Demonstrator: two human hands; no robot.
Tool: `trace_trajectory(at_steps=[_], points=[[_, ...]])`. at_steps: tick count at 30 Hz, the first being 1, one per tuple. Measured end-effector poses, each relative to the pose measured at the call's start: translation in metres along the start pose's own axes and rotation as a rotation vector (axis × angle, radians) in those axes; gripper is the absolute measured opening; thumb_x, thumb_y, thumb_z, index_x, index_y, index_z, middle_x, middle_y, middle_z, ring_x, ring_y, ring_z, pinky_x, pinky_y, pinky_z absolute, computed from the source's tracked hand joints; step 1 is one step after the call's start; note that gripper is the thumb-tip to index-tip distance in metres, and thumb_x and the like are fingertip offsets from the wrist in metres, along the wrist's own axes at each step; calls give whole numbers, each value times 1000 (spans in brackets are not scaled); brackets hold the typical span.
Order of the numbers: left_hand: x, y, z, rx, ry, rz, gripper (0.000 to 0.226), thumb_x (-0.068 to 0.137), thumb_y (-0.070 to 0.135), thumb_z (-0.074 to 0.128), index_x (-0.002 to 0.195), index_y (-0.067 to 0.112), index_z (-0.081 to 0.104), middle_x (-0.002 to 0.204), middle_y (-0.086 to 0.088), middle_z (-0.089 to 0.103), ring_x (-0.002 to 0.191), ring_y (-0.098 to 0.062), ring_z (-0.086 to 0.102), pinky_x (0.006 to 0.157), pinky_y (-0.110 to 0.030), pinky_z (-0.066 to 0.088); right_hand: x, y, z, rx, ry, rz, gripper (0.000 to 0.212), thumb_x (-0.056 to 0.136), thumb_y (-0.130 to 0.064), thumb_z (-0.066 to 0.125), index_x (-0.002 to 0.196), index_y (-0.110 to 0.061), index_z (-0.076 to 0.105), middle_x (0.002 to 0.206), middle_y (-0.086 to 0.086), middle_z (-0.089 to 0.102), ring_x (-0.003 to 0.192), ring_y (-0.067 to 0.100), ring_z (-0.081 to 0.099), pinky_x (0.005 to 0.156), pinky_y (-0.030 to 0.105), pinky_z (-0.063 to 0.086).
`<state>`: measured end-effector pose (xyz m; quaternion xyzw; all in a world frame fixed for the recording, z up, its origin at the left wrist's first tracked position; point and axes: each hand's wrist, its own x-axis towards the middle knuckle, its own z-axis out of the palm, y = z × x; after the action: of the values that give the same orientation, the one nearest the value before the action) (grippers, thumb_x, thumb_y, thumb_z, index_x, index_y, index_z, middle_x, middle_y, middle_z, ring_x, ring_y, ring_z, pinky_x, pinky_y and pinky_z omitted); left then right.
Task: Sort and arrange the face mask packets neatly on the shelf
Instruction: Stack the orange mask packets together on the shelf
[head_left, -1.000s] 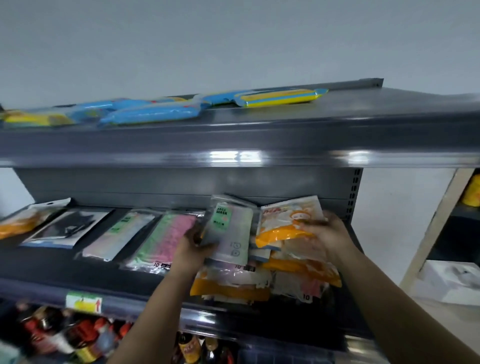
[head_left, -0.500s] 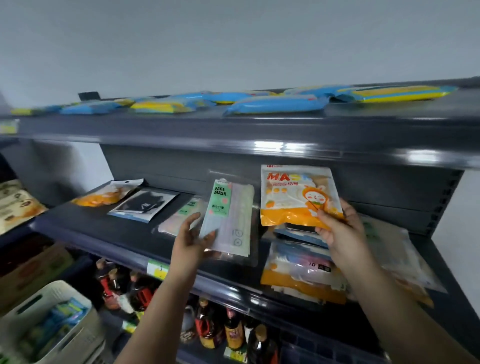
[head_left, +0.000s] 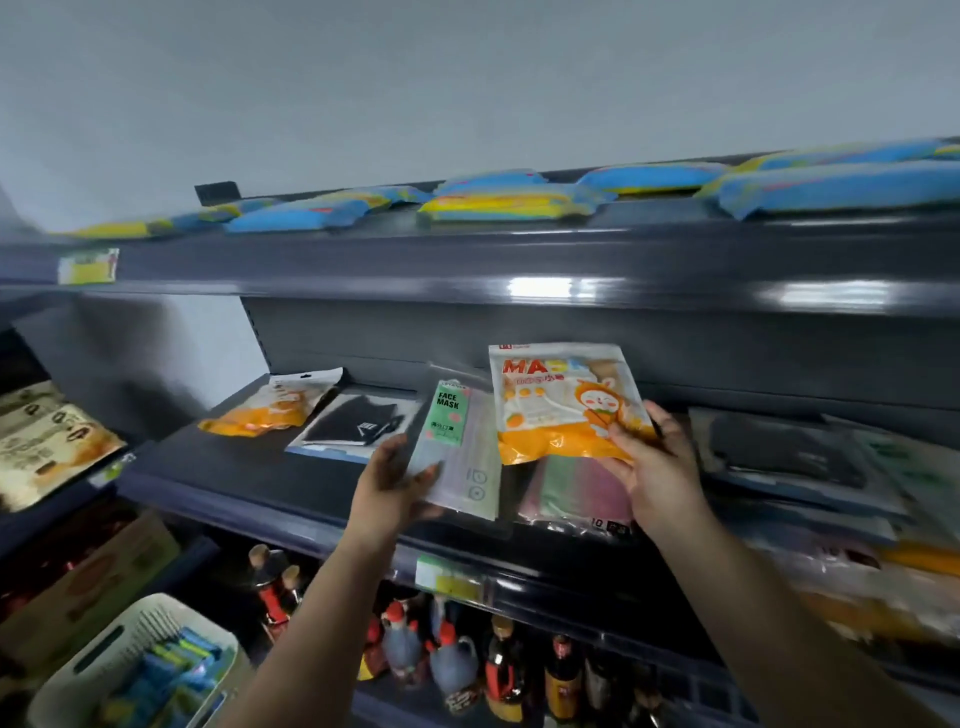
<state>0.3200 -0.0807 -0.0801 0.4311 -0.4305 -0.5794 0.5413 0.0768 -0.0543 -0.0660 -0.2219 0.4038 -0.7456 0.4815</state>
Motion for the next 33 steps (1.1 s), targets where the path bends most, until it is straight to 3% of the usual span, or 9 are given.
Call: trace_trajectory(at_steps=[4, 10, 14, 17, 19, 22, 26, 29, 33], points=[[35, -1, -19, 30, -20, -59, 51, 84, -7, 60, 128, 9, 39, 128, -18, 54, 79, -25, 65, 45, -23, 54, 1, 19, 25, -12, 58, -29, 49, 86, 9, 56, 128, -12, 44, 119, 8, 55, 93, 18, 60, 59, 23, 59], [75, -20, -28, 62, -72, -108, 45, 82, -9, 61, 121, 5, 43, 115, -18, 59, 78, -26, 63, 42, -27, 54, 7, 46, 40, -1, 125, -50, 38, 86, 9, 55, 116, -13, 46, 102, -1, 57, 84, 11, 61, 53, 19, 56], [100, -26, -29, 457, -9, -14, 33, 70, 5, 77, 97, 4, 58, 98, -22, 64, 82, -32, 64, 69, -38, 53, 21, 60, 49, -75, 100, -69, 35, 85, 5, 59, 114, -14, 52, 110, 3, 60, 90, 14, 65, 60, 24, 58], [113, -23, -35, 670, 114, 53, 34, 84, 11, 65, 114, -1, 55, 113, -20, 63, 104, -34, 60, 80, -32, 44, 33, 69, 66, -90, 78, -56, 37, 86, 4, 59, 117, -15, 52, 116, 5, 58, 98, 20, 63, 57, 20, 56], [111, -15, -40, 614, 141, 50, 33, 90, 15, 59, 120, 2, 54, 118, -16, 61, 106, -29, 58, 83, -30, 42, 38, 76, 77, -75, 54, -46, 44, 86, 4, 58, 124, -14, 46, 124, 8, 54, 105, 23, 60, 58, 21, 56], [105, 1, -53, 370, 122, 19, 18, 96, 22, 50, 107, 10, 57, 107, -10, 64, 92, -21, 59, 69, -29, 43, 47, 92, 103, -75, 10, 9, 47, 85, 4, 59, 126, -15, 45, 126, 7, 52, 103, 21, 60, 59, 23, 55], [103, 26, -80, 112, 86, -36, 28, 96, 35, 44, 109, 13, 55, 96, -3, 64, 85, -17, 61, 59, -26, 46, 49, 123, 143, -85, -92, 66, 51, 83, 6, 61, 128, -14, 45, 127, 8, 54, 105, 23, 61, 56, 21, 57], [100, 37, -102, 95, 90, 1, 22, 87, 24, 62, 106, 15, 56, 95, -1, 64, 81, -15, 62, 53, -21, 50, 43, 145, 172, -95, -154, 86, 51, 84, 7, 60, 126, -17, 45, 122, 6, 54, 102, 21, 60, 55, 20, 57], [108, 42, -139, 112, 78, 37, 55, 70, 5, 74, 118, 11, 47, 93, -6, 65, 71, -16, 68, 52, -25, 54, 37, 170, 207, -145, -239, 92, 51, 82, 5, 63, 121, -22, 43, 114, 1, 55, 101, 18, 58, 54, 21, 56]])
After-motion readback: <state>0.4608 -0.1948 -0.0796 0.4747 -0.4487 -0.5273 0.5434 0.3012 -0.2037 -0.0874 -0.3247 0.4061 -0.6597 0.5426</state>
